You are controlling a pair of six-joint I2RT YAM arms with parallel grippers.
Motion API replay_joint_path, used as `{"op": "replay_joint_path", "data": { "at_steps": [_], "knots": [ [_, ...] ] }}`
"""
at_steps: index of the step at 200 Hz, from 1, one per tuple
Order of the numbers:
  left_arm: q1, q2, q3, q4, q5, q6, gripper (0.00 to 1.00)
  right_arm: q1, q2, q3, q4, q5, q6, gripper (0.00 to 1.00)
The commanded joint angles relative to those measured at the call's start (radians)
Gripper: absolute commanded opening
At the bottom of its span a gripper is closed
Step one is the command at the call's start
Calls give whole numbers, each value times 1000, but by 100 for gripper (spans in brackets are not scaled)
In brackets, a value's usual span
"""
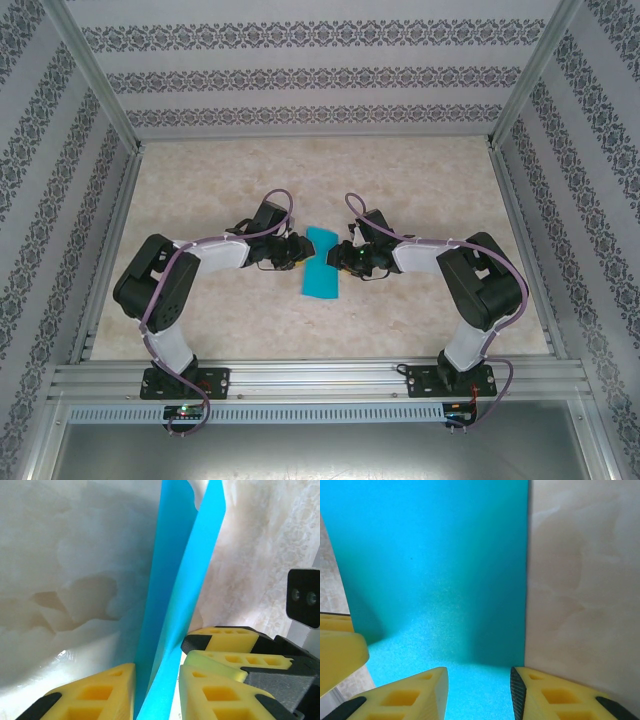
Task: Fold a paper plane with a square sheet of paper (pick it up from the middle)
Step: Fold the triangle a second time at the center of the table.
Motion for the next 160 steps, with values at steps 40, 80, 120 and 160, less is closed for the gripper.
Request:
{"op": "replay_joint_path", "data": {
  "at_steps": [40, 80, 120, 160],
  "knots": [
    [8, -29, 31, -48, -10, 17, 30, -12, -7, -19, -3, -5, 3, 40],
    [8, -41, 47, -99, -34, 43, 31, -13, -3, -18, 0, -6, 4, 40],
    [8, -34, 42, -102, -40, 40, 32, -13, -2, -29, 4, 3, 8, 40],
    [7, -11, 33, -72, -23, 28, 32, -13, 1, -29, 4, 1, 9, 40]
  ]
}}
